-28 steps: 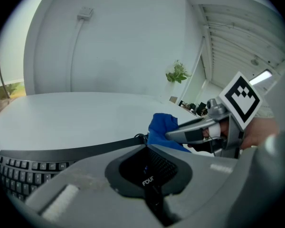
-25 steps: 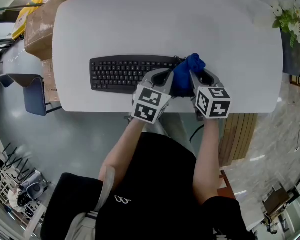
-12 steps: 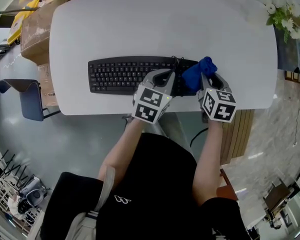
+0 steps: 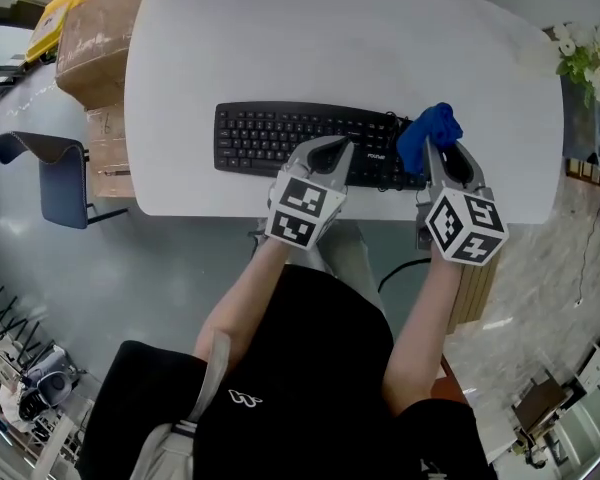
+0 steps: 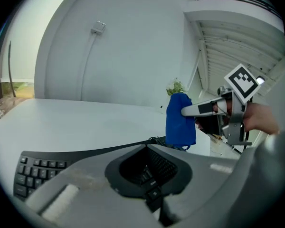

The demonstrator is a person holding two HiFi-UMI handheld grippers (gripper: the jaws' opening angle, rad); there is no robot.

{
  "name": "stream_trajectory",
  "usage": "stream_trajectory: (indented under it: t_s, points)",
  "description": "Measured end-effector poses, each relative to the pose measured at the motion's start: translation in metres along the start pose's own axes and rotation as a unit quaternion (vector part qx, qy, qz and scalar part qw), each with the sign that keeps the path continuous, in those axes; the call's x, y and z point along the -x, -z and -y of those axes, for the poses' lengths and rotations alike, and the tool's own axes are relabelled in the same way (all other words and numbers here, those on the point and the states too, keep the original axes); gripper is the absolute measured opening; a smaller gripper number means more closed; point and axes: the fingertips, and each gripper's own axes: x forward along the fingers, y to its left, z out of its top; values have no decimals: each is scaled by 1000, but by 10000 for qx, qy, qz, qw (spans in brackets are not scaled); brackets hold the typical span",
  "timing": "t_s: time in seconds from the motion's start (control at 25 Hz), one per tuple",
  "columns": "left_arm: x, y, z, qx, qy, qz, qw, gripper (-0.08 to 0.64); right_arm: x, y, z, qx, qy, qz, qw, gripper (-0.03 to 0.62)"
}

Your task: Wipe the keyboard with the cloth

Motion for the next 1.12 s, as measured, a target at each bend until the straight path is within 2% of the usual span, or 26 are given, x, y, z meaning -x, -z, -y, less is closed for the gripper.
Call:
stream_trajectory:
  t_s: [0.2,0.4,0.68,0.88,1.12]
  points:
    - [54,6,-50,119,-363,154,9992,-2,-12,-25,-82,200,-526,251,9981,100]
    - [117,32,-116,439,-873,262,9949,-2,-40,-15,-184,426,-1183,158,9919,100]
    - [190,59,-194,979,-1632,490,9805,-2,-78,18,-319,689,-2356,-370,9687,100]
    - [214,79,-213,1169,-1823,508,9750,-2,-90,59,-367,616,-2847,-997,9514,100]
    - [216,105,-214,1339,-1730,291,9753,-2,-98,102,-383,574,-2909,-1459,9438,100]
